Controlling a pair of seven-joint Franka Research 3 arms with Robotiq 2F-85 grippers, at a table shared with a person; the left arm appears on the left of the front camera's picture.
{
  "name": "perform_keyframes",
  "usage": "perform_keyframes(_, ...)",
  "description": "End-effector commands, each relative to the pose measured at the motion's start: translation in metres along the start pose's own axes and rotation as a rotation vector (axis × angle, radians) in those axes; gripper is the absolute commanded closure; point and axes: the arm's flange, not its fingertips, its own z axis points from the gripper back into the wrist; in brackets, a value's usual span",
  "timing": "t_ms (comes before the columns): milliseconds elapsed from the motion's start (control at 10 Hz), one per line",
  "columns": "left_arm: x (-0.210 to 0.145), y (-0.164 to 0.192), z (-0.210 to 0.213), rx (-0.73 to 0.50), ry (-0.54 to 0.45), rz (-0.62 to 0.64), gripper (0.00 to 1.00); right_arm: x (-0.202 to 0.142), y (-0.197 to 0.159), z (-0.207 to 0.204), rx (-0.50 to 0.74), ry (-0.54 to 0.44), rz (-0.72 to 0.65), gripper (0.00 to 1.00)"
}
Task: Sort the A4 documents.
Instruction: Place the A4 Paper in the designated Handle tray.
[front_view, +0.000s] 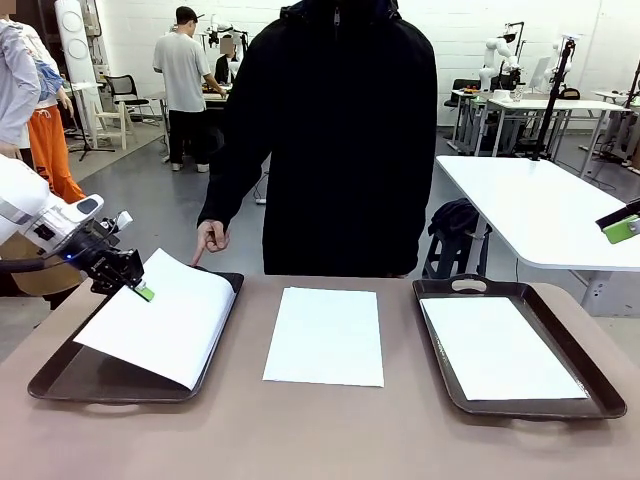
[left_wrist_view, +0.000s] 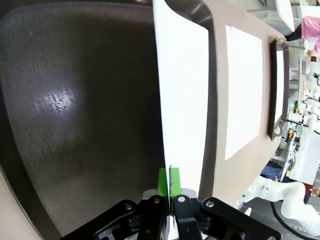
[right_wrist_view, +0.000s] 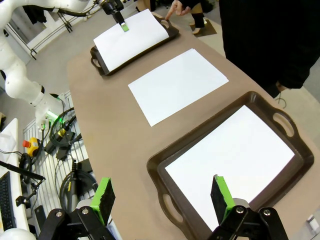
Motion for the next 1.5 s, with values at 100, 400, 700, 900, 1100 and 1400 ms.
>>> perform_keyframes(100,-0.005,0.012,0.002,0.098,-0.012,0.087,0.99,0.0,0.0,-0.001,-0.001,-0.001,0.001,0.0)
perform_keyframes(400,-0.006,0.015,0.004,0.125,-0.019,0.094,0.99,0.0,0.0,-0.001,-0.001,-0.001,0.001,0.0)
perform_keyframes(700,0.0,0.016,0.001,0.143,-0.016,0.091,0.99,0.0,0.0,-0.001,-0.001,-0.001,0.001,0.0)
perform_keyframes(900,0.005,0.019,-0.003,0.151,-0.018,0.111,0.99,0.0,0.0,-0.001,-0.001,-0.001,0.001,0.0)
perform_keyframes(1100,0.007,0.019,-0.002,0.148,-0.009,0.1,0.81,0.0,0.0,-0.001,-0.001,-0.001,0.001,0.0)
perform_keyframes(1400,0.004,0.016,0.002,0.169,-0.009,0.087,0.6,0.0,0.0,-0.001,-0.001,-0.001,0.001,0.0)
